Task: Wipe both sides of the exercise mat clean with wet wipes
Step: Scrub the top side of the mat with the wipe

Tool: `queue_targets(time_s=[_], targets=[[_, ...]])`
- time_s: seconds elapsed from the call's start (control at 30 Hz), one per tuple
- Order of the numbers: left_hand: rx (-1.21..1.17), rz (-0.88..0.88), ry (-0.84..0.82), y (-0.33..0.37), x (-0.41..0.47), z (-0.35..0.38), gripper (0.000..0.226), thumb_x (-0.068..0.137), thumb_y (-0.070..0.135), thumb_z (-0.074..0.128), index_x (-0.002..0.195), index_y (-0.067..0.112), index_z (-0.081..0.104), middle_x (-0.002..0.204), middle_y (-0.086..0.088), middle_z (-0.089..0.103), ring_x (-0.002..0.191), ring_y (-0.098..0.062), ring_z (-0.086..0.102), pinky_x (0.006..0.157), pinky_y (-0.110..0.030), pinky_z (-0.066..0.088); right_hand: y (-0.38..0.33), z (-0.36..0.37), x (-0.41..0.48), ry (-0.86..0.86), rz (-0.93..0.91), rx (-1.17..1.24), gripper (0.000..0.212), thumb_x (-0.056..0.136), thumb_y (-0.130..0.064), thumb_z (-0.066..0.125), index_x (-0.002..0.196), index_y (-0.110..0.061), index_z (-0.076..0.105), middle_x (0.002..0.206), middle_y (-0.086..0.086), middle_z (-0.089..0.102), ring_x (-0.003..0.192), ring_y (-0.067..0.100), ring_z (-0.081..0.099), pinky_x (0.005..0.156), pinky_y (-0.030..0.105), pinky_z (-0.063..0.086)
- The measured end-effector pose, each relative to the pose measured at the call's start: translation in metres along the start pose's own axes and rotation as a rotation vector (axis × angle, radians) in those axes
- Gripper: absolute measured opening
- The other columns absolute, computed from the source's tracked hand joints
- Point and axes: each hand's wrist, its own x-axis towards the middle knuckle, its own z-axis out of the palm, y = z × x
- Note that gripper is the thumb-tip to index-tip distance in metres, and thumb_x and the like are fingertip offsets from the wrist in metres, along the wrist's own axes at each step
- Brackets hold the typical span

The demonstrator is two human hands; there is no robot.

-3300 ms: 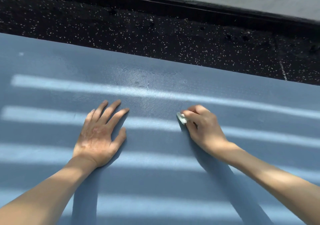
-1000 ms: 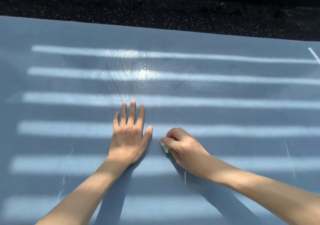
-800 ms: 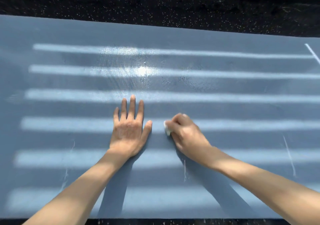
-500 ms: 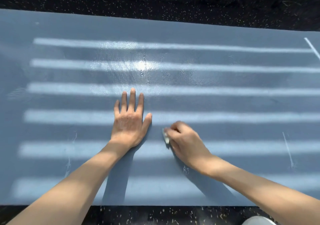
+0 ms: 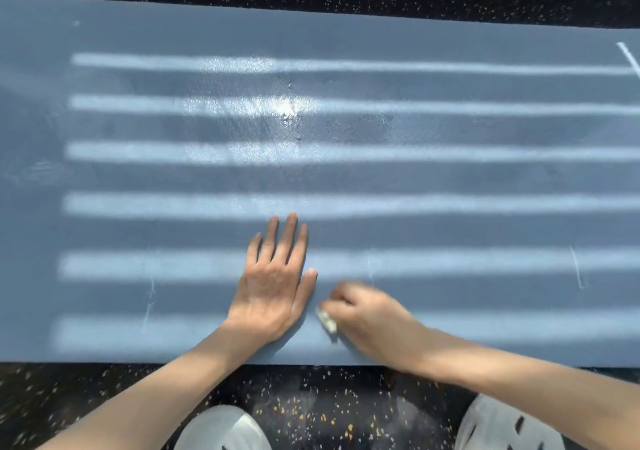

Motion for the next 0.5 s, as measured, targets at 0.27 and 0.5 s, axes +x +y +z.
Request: queue_targets(time_s=[0.27, 0.5], targets=[[-0.007, -0.015, -0.023, 0.002, -0.002, -0.003, 0.066, 0.094, 0.041, 0.033, 0.146, 0.002, 0.042, 0.155, -0.02, 0.034, 0.141, -0.043, 0.034, 0.108, -0.05, 0.022, -0.011, 0.019, -0.028, -0.049, -0.159, -0.033, 0.035, 0.095, -0.04, 0.029, 0.09, -0.016, 0.055, 0.088, 0.0, 0.049, 0.079, 0.016, 0.043, 0.065, 0.034, 0.034], [-0.014, -0.015, -0.04, 0.002, -0.003, -0.001, 0.066, 0.095, 0.042, 0.031, 0.148, 0.003, 0.038, 0.157, -0.019, 0.031, 0.143, -0.042, 0.031, 0.11, -0.05, 0.021, 0.002, 0.019, -0.05, -0.04, -0.081, -0.051, 0.03, 0.097, -0.038, 0.037, 0.09, -0.018, 0.058, 0.087, -0.008, 0.048, 0.072, 0.004, 0.041, 0.067, 0.026, 0.035]])
